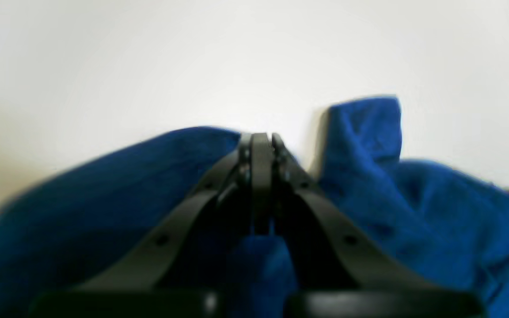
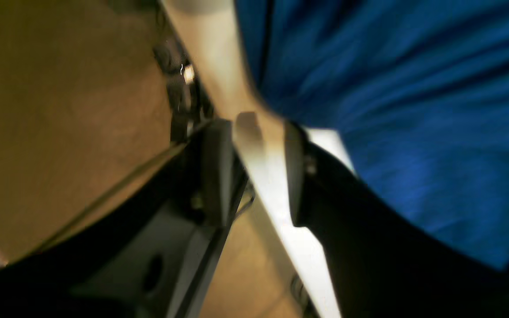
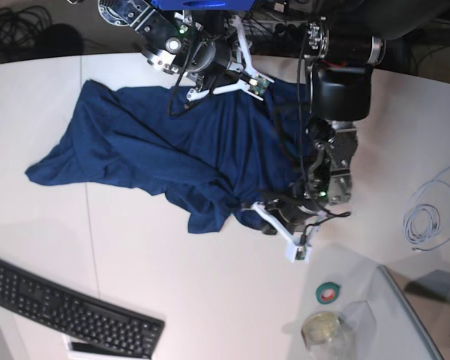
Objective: Layout the t-shirt on the table in an organized manner, then fold the t-shirt properly
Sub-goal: 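Grasp the shirt with both grippers and pull it apart, then pull the shirt edges apart with both grippers, stretching it wide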
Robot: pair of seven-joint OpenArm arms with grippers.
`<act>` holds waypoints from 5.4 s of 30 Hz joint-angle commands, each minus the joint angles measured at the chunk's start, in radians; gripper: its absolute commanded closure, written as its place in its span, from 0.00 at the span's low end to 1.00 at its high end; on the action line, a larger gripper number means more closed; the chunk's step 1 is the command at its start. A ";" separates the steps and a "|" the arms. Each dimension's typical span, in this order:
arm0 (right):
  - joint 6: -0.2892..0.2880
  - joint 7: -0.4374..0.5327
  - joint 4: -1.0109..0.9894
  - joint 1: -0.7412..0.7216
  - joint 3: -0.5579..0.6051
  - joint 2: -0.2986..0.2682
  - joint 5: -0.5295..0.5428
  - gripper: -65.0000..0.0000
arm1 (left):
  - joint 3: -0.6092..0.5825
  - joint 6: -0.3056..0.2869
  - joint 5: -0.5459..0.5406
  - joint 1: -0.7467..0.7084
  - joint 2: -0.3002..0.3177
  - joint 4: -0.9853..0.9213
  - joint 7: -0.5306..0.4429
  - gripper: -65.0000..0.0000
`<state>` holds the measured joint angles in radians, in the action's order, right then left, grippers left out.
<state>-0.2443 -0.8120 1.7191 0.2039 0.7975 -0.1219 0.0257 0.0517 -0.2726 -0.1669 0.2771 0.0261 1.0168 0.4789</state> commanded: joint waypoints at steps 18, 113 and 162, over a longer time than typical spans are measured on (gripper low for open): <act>0.095 0.224 -0.495 -0.312 -0.310 0.090 0.004 0.68 | -0.002 -0.012 -0.001 -0.416 0.157 0.300 0.070 1.00; 0.016 0.285 -0.213 -0.080 -0.780 0.018 0.004 0.68 | 0.176 0.115 -0.224 -0.178 -0.182 0.185 0.083 1.00; 0.153 0.035 -0.029 -0.179 -0.579 0.089 -0.002 0.63 | 0.339 0.327 -0.227 -0.619 -0.114 0.682 0.086 1.00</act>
<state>-0.0811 -0.7898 1.6711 0.0196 0.2138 -0.0395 0.0147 0.3916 0.0566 -0.3901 -0.3439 -0.0917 1.6863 0.5819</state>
